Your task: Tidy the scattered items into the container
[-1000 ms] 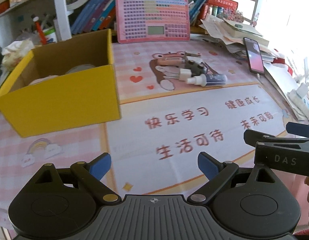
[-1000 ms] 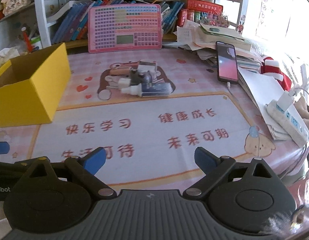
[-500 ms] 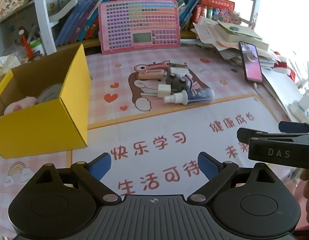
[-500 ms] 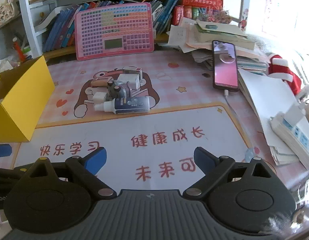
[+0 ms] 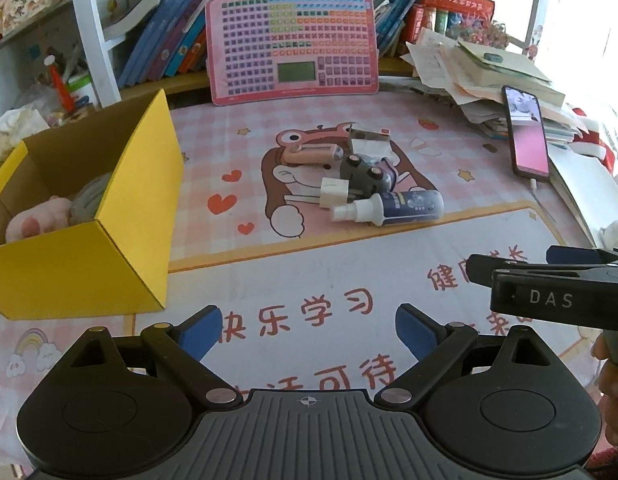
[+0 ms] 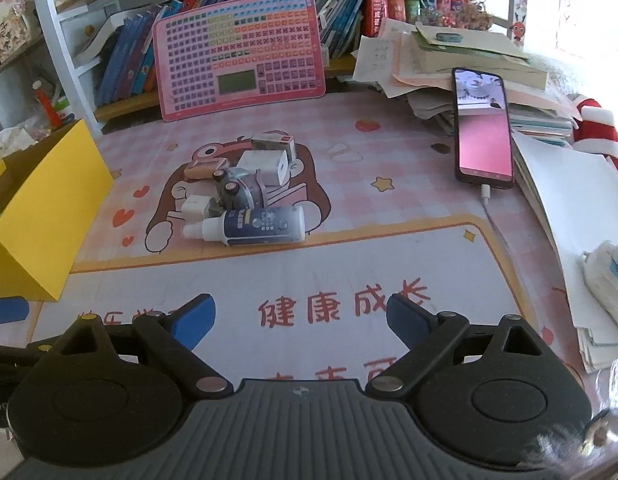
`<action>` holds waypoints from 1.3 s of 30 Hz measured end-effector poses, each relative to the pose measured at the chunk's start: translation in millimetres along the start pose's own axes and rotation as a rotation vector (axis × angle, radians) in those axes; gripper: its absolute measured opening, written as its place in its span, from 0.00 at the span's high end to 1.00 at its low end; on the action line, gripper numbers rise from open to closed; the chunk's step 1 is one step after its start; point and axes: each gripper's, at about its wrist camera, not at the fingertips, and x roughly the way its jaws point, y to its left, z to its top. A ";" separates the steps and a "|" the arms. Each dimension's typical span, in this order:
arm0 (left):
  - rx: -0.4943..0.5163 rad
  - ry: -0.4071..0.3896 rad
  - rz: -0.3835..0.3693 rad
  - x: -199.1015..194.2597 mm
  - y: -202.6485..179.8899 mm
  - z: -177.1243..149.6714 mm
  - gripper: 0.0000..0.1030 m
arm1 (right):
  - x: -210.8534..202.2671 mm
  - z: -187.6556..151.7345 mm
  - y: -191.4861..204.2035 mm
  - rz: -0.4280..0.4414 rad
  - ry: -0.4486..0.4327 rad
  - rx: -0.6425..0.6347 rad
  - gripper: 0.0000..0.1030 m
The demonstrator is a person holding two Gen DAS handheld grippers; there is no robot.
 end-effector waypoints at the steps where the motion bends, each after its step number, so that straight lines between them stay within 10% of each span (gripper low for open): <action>1: 0.002 -0.002 0.002 0.9 -1.2 1.3 0.07 | 2.2 1.9 -1.1 0.005 0.001 -0.001 0.10; 27: -0.006 0.036 0.037 32.5 -8.5 24.4 0.07 | 101.9 74.6 10.6 0.184 0.054 -0.266 0.12; 39: -0.046 0.058 0.010 42.2 0.0 27.4 0.07 | 110.7 61.1 8.7 0.481 0.309 -0.101 0.22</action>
